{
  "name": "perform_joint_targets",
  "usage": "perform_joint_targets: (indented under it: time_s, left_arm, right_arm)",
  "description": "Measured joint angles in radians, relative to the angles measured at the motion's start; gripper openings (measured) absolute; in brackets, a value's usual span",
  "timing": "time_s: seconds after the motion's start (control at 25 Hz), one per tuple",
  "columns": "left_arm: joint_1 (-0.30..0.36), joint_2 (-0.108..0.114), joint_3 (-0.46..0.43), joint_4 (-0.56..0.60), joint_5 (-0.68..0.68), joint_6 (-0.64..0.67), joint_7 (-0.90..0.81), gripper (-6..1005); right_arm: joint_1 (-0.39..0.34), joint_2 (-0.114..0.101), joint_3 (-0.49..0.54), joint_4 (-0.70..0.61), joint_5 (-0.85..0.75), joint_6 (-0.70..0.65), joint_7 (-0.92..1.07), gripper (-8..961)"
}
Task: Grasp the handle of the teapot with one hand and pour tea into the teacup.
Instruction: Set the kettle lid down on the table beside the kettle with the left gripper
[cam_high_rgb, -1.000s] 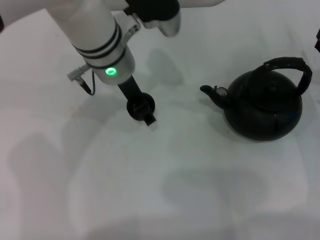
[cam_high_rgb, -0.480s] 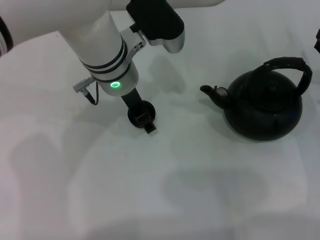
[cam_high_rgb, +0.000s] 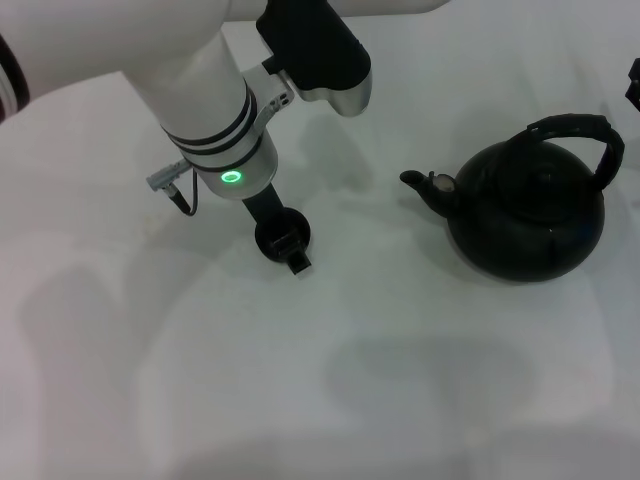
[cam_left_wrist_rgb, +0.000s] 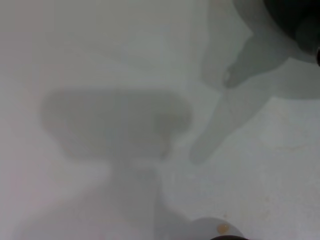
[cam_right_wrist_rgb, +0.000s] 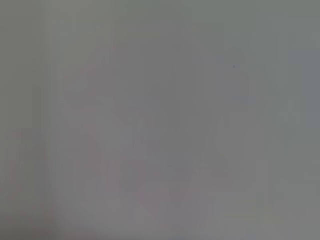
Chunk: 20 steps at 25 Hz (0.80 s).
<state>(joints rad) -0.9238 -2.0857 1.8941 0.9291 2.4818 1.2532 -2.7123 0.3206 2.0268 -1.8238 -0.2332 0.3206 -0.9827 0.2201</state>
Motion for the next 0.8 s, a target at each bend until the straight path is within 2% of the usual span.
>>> perform_joint_targets:
  time_s: [0.8]
  left_arm:
    - [0.0,0.002,0.019,-0.002,0.014,-0.011,-0.005,729]
  right_arm:
    - [0.0,0.0,0.0,0.0,0.0,-0.002,0.034,875]
